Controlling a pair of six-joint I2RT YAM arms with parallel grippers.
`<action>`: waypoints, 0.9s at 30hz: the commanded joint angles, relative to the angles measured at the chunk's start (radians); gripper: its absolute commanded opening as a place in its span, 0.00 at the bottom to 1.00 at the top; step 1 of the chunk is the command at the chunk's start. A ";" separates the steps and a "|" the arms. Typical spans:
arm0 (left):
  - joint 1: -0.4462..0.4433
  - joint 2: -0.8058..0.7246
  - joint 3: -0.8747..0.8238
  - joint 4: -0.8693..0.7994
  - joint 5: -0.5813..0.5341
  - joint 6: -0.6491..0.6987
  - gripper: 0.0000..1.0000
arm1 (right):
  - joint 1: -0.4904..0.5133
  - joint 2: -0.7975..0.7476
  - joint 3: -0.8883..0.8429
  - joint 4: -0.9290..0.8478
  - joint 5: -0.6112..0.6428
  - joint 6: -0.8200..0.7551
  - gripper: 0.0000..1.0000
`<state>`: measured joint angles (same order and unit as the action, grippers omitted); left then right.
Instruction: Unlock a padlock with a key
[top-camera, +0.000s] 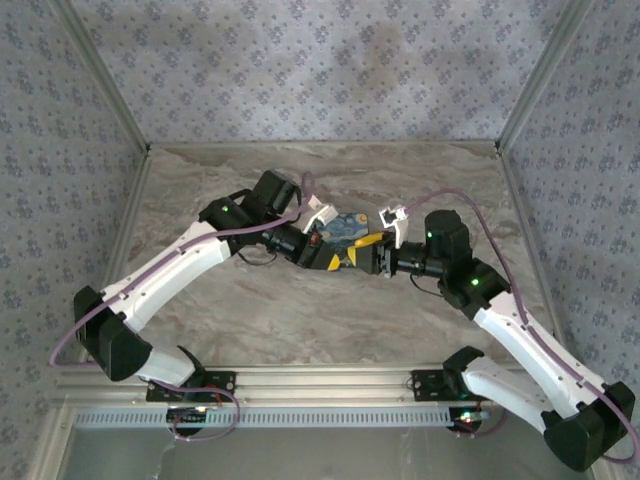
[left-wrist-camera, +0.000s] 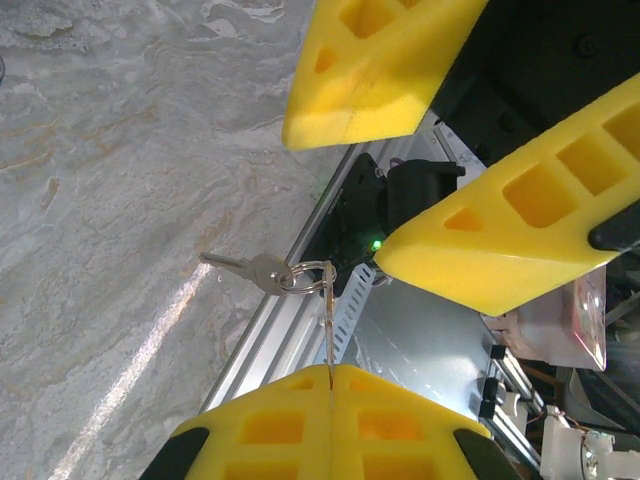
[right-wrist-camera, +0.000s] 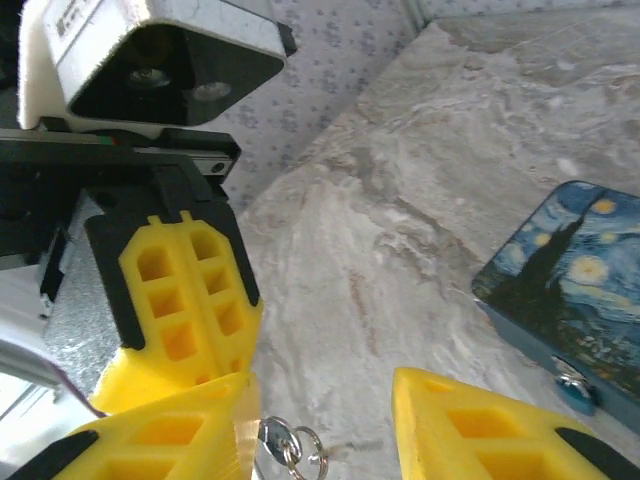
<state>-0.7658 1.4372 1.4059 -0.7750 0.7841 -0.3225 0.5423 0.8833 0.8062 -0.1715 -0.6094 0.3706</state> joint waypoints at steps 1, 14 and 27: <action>-0.001 -0.016 0.030 0.001 0.040 0.018 0.00 | -0.013 -0.019 -0.019 0.110 -0.131 0.060 0.41; 0.002 -0.038 0.038 0.025 0.047 0.007 0.00 | -0.024 -0.027 -0.059 0.143 -0.173 0.070 0.54; 0.012 -0.051 0.038 0.030 0.044 0.002 0.00 | -0.028 -0.030 -0.077 0.171 -0.211 0.079 0.43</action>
<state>-0.7593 1.4136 1.4113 -0.7586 0.8009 -0.3229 0.5190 0.8700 0.7372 -0.0250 -0.7864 0.4454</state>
